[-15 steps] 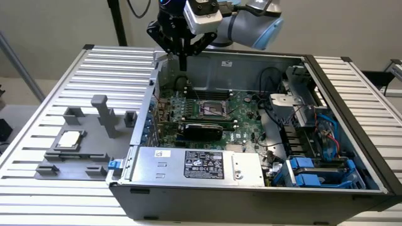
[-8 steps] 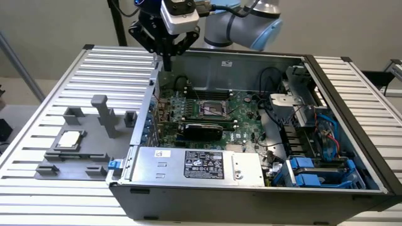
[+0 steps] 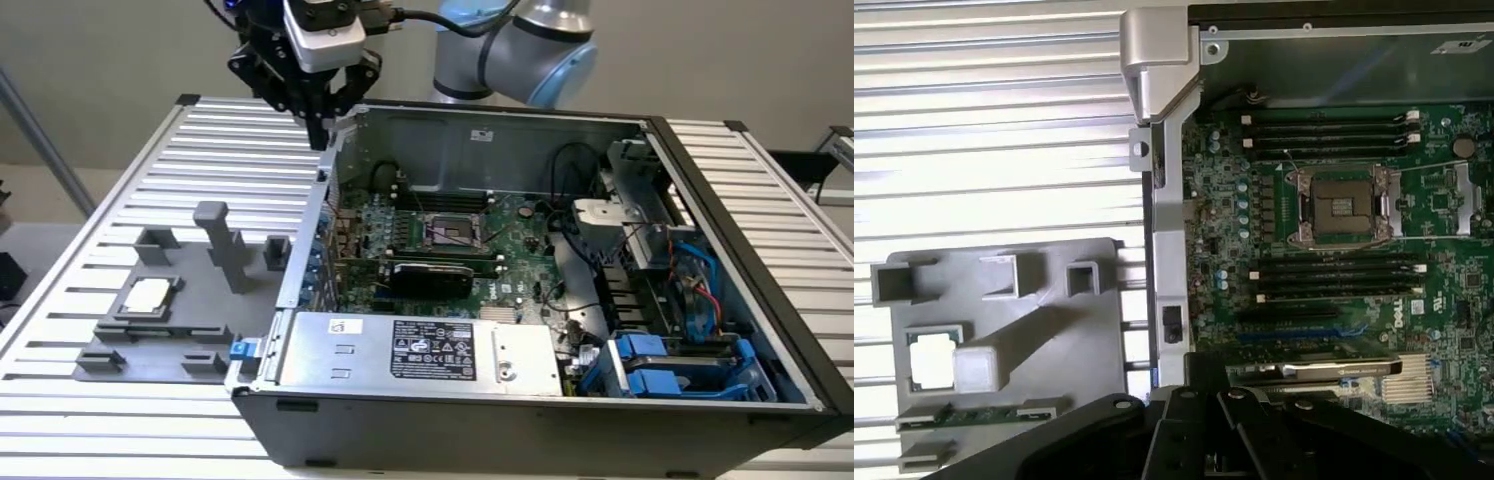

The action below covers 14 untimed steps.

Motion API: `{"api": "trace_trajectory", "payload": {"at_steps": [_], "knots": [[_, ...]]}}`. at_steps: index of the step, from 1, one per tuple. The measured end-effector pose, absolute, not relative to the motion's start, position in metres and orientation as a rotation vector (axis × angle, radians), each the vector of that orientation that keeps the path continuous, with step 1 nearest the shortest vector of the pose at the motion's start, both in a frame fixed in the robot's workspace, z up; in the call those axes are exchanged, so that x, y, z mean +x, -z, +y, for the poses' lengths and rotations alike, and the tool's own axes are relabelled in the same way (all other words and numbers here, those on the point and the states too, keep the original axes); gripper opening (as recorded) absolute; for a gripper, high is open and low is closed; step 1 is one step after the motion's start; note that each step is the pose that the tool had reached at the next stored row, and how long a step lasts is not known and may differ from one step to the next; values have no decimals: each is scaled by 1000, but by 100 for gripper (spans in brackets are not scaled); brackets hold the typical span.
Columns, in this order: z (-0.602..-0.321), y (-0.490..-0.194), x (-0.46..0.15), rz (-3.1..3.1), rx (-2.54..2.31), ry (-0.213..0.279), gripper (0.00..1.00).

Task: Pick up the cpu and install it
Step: 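Reach for the cpu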

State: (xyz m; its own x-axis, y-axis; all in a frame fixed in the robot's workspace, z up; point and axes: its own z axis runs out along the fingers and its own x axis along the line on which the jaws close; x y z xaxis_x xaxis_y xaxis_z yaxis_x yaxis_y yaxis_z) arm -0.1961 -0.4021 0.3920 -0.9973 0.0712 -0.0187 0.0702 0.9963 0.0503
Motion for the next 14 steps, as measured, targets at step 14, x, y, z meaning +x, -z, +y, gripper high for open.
{"api": "trace_trajectory", "payload": {"at_steps": [14], "knots": [[-402, -386, -260, 3120, 110, -77, 11]]}}
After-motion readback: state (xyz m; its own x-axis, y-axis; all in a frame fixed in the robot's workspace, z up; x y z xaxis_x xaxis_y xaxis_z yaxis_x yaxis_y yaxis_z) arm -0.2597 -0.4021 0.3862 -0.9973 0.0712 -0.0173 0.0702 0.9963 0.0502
